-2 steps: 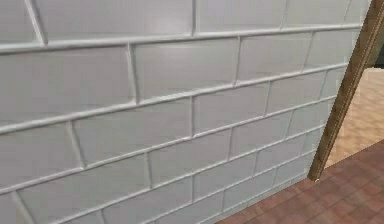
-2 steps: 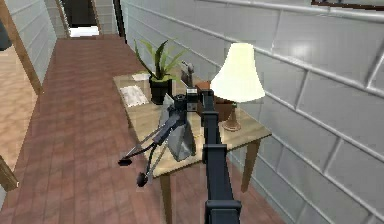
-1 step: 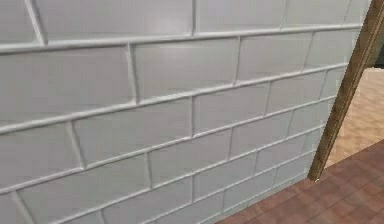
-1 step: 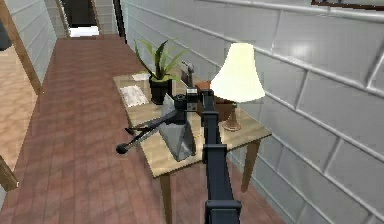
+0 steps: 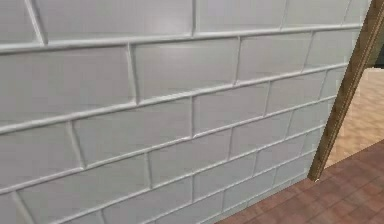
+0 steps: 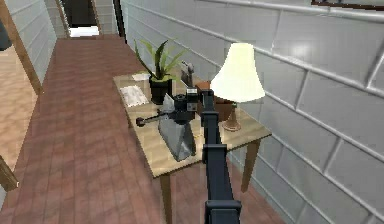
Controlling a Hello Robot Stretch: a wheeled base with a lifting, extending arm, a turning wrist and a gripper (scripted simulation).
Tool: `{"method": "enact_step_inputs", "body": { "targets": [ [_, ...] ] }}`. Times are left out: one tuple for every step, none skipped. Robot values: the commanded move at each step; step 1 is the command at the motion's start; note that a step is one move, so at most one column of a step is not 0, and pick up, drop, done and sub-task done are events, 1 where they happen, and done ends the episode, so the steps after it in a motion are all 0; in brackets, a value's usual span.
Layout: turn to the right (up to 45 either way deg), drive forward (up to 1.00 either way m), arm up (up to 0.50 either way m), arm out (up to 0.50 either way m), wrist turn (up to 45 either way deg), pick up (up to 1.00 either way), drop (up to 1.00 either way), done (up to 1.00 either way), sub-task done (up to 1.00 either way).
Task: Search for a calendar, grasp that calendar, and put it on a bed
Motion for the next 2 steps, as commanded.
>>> {"method": "enact_step_inputs", "body": {
  "targets": [
    [0.0,0.0,0.0,0.0,33.0,0.0,0.0,0.0,0.0],
    [0.0,0.0,-0.3,0.0,0.0,0.0,0.0,0.0,0.0]
  ]
}}
